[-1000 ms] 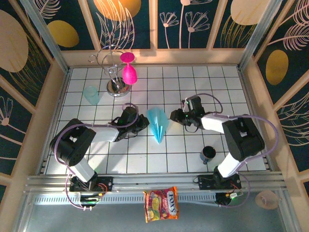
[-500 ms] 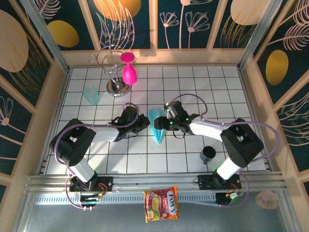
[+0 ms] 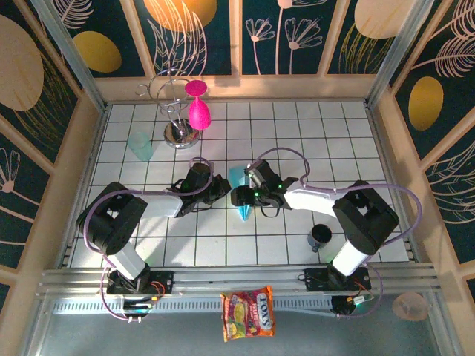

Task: Fold a paper plane with a square sheet of paper (pick it up from the middle)
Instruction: Move the paper plane to the top-center of the table.

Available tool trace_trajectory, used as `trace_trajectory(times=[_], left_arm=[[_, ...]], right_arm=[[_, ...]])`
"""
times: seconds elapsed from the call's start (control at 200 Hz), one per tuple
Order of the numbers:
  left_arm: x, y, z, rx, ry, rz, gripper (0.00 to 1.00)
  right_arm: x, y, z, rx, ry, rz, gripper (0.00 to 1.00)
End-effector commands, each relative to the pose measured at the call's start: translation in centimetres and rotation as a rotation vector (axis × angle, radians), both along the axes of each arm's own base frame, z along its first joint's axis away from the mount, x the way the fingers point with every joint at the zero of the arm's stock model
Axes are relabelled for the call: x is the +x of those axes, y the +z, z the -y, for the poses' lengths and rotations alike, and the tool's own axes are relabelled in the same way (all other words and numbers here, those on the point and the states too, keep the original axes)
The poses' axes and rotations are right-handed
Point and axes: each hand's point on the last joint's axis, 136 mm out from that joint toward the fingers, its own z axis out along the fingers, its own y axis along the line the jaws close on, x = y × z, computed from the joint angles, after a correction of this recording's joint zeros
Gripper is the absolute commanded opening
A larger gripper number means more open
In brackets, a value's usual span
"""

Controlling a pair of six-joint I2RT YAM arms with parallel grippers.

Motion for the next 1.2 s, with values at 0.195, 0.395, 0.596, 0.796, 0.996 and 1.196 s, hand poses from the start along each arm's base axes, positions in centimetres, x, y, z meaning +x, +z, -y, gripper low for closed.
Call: trace_trajectory(times=[0.195, 0.395, 0.596, 0.796, 0.996, 1.196], left_arm=[[0.5, 1.2, 0.8, -0.037, -0.013, 0.024, 0.04], [0.5, 1.1, 0.7, -0.034, -0.013, 0.02, 0.04], [0.5, 1.1, 0.7, -0.033, -0.012, 0.02, 0.04], [0.5, 1.1, 0.7, -0.033, -0.011, 0.022, 0.06], [0.6, 1.3, 0.1, -0.003, 0.009, 0.029, 0.23], [1.1, 1.5, -3.3, 0.116, 0.087, 0.056, 0.49]], right_arm=[[1.1, -0.8, 0.3, -0.068, -0.049, 0.007, 0.62], [1.5, -1.1, 1.0, -0.098, -0.088, 0.009, 0.51], [1.5, -1.4, 1.2, -0.11, -0.107, -0.001, 0.4], [1.4, -2.0, 0.8, -0.104, -0.107, -0.029, 0.36], [1.8, -2.1, 0.9, -0.122, -0.127, -0.033, 0.24], [3.6, -1.3, 2.4, -0.2, -0.19, 0.015, 0.11]])
